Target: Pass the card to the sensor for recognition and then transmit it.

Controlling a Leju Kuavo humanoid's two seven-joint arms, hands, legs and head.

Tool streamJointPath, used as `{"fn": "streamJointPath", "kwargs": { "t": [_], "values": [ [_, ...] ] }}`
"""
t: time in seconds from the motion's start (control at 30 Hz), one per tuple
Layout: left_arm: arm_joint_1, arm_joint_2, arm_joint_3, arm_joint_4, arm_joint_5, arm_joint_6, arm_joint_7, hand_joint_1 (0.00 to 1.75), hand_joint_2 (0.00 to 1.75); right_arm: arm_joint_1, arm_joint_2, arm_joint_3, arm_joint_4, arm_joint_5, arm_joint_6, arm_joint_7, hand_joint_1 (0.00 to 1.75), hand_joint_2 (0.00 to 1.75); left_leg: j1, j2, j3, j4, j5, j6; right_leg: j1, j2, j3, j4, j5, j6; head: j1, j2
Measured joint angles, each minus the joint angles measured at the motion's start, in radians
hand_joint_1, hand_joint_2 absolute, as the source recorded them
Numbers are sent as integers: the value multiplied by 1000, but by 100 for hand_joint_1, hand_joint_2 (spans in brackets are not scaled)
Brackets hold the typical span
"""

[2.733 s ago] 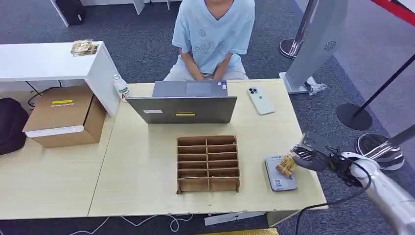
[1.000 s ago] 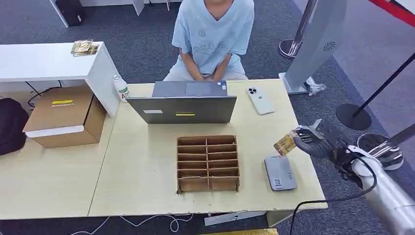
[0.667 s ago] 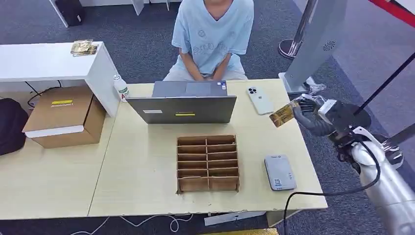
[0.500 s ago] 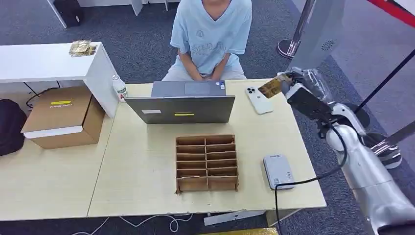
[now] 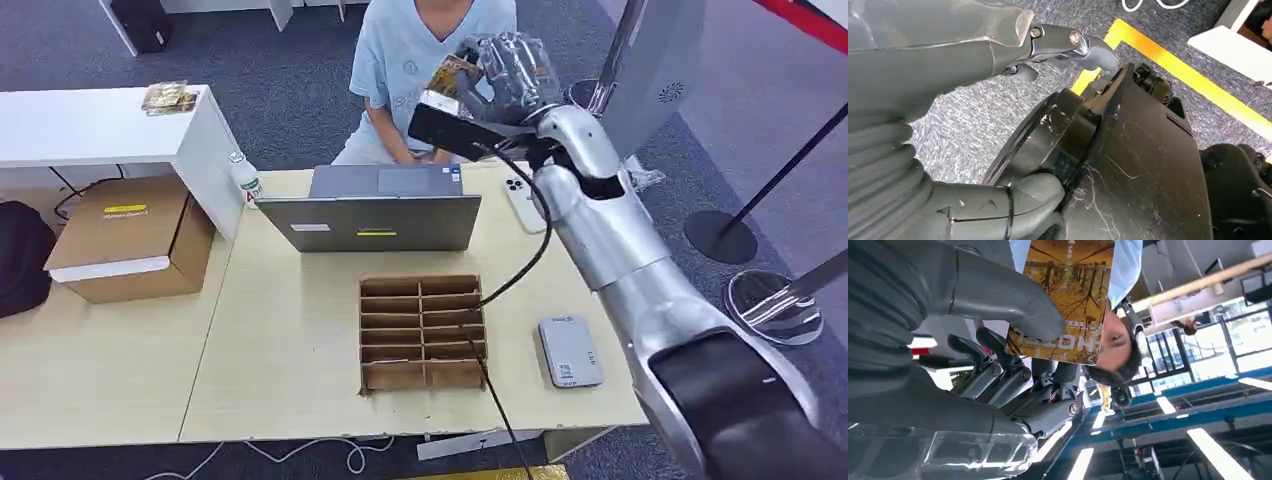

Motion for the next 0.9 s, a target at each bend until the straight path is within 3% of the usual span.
{"fn": "streamJointPath", "kwargs": {
  "t": [0.2,0.4,0.5,0.67,0.9],
  "values": [
    [-2,4,-19,0,-12,-10,-16,0,175,-85,87,56,211,138,11,31,175,175,0,-1,0,0,0,0,0,-1,0,0,0,0,0,0],
    [-6,5,-25,0,-16,-30,-5,0,175,-136,127,72,365,194,79,83,175,175,0,-1,0,0,0,0,0,-1,0,0,0,0,-1,0],
    [-10,6,-25,0,-14,-42,7,0,175,-166,141,73,412,207,126,105,175,175,0,-1,0,1,0,0,0,-1,0,0,0,0,-1,0],
    [-15,9,-16,0,53,-144,62,0,175,-213,159,73,457,225,188,136,175,175,0,-1,0,1,0,0,0,-1,-1,0,0,0,-1,0],
    [-15,10,-14,0,54,-141,65,0,175,-264,168,57,496,205,263,174,175,175,0,-1,0,1,0,0,0,-1,-1,0,0,0,-1,0]
  ]
}}
